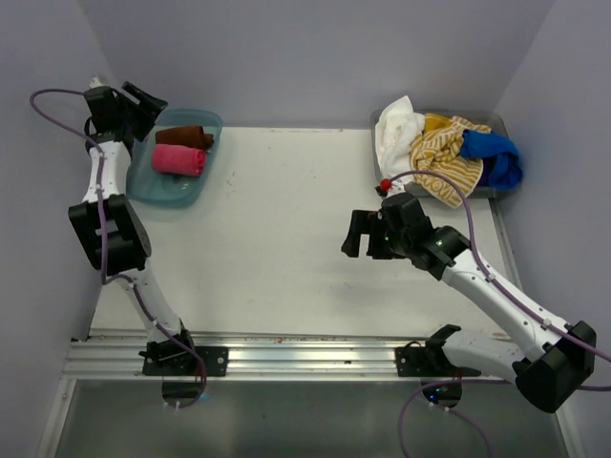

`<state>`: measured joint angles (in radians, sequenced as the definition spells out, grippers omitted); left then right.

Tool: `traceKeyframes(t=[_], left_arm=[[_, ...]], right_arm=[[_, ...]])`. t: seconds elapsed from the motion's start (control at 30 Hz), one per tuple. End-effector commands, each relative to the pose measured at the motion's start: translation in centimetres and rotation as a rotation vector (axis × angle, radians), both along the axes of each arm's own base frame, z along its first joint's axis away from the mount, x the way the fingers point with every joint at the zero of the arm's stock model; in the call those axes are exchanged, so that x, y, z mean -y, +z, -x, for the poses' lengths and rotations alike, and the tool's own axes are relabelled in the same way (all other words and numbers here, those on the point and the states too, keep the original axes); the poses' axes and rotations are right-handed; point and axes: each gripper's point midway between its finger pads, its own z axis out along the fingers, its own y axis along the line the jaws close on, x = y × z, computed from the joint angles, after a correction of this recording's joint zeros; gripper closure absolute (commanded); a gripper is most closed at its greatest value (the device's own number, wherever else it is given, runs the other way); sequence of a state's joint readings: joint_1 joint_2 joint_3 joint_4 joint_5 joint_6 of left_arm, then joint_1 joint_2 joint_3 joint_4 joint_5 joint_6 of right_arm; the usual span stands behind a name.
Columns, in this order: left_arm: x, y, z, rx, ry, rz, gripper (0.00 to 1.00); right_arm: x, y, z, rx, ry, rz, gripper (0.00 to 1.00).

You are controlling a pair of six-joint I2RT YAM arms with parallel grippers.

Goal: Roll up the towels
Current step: Place the rolled towel into the container

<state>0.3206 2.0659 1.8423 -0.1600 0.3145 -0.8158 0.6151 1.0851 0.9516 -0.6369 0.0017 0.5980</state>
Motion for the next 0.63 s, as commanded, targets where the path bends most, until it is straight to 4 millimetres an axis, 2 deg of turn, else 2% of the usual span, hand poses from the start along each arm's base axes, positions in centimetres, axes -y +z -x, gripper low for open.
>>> traceKeyframes(t=[0.0,0.03,0.07,0.1,0.13,0.17,0.2,0.23,0.27,0.3,0.33,0.37,0.4,0.43,0.47,0.5,0.53,0.57,0.6], left_arm=[[0.7,9.3,4.1,0.107,-0.040,-0.150,0.23],[1.1,9.3,4.7,0.099,-0.049,-0.162,0.23],[1.8,8.0,5.5,0.067,-0.075,-0.159,0.23],[2.7,8.8,6.7,0.069,-0.096,-0.174,0.23],[3.2,8.6,7.5,0.058,-0.110,-0.198,0.23],[3.8,6.7,8.6,0.016,-0.126,-0.190,0.23],[4.7,8.4,10.2,0.051,-0.143,-0.226,0.23],[5.2,6.3,11.5,0.011,-0.148,-0.217,0.22],[5.9,6.1,12.4,0.016,-0.163,-0.214,0.22],[7.4,8.2,13.6,0.097,-0.195,-0.230,0.22],[9.2,6.2,14.8,0.073,-0.262,-0.198,0.22],[10.1,6.0,15.6,0.070,-0.289,-0.196,0.22],[12.4,6.3,16.9,0.074,-0.336,-0.209,0.22],[13.3,4.5,17.9,0.035,-0.354,-0.230,0.22],[14.5,3.9,18.9,0.021,-0.383,-0.234,0.22],[16.7,4.6,20.4,0.049,-0.426,-0.238,0.22],[17.7,2.4,21.8,0.016,-0.455,-0.221,0.22],[18.4,2.1,22.7,0.020,-0.469,-0.219,0.22],[19.4,2.7,24.1,0.048,-0.488,-0.224,0.22]], right_arm=[[1.9,2.7,-1.1,0.096,-0.050,0.083,0.02],[2.5,2.8,-1.3,0.103,-0.066,0.109,0.01],[3.3,2.6,-1.1,0.092,-0.080,0.147,0.02],[3.9,3.0,-1.5,0.106,-0.100,0.179,0.01],[5.0,3.1,-2.0,0.123,-0.142,0.229,0.02],[5.7,3.5,-2.0,0.129,-0.162,0.258,0.02],[6.2,3.4,-2.2,0.129,-0.178,0.293,0.01],[7.4,3.7,-2.6,0.146,-0.217,0.342,0.02],[7.9,3.9,-2.6,0.152,-0.229,0.368,0.01],[8.3,3.9,-2.6,0.156,-0.239,0.387,0.01],[9.0,4.0,-2.8,0.171,-0.261,0.413,0.02],[9.2,3.8,-2.9,0.178,-0.268,0.423,0.02],[9.3,3.8,-2.9,0.184,-0.270,0.429,0.02],[9.4,4.0,-3.0,0.194,-0.276,0.426,0.01],[9.7,3.9,-3.1,0.200,-0.288,0.433,0.01],[9.7,3.9,-3.0,0.205,-0.293,0.431,0.01],[9.9,4.1,-3.0,0.222,-0.306,0.418,0.01],[9.9,3.9,-3.1,0.230,-0.316,0.408,0.01],[9.9,4.2,-3.1,0.245,-0.323,0.394,0.01]])
